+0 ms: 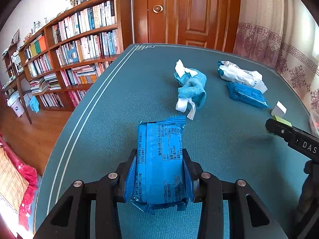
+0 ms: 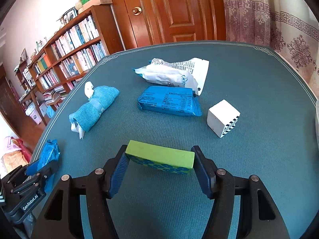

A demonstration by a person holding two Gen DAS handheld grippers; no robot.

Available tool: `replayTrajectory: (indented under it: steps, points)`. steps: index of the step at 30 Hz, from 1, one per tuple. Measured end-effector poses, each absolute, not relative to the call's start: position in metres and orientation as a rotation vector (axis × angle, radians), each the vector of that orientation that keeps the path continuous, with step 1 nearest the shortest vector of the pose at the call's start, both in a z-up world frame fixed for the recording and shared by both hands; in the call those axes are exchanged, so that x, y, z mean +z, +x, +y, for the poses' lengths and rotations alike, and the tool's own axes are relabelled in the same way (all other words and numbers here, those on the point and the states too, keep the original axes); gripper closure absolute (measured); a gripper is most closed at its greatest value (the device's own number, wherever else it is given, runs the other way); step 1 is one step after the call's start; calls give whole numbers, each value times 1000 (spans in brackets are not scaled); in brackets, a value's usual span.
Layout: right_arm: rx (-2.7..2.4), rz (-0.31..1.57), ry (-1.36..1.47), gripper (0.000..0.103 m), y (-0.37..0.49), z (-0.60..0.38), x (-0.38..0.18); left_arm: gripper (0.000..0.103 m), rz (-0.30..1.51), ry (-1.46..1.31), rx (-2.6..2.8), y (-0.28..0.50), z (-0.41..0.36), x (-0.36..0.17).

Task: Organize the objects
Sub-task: 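Carry the green block into the bowl and open the right tool while the left tool holds the packet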

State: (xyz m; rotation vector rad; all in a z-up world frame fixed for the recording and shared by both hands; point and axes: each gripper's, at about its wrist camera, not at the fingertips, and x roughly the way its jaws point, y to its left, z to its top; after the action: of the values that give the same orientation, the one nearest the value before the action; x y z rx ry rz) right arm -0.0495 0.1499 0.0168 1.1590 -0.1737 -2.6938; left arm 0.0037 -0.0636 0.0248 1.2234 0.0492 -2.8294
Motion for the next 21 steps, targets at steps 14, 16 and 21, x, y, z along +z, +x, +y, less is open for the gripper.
replayTrajectory:
  steps: [14,16,21]
  points:
    - [-2724,-223,1150,39,-28,186,18,60,-26,1197,-2859,10,-30,37]
    - [-2730,-233,1150,39,-25,193,18,60,-37,1197,-2864,10,-24,38]
    - [-2749,-256,1148,39,-18,209,19,60,-73,1194,-2884,11,-10,41]
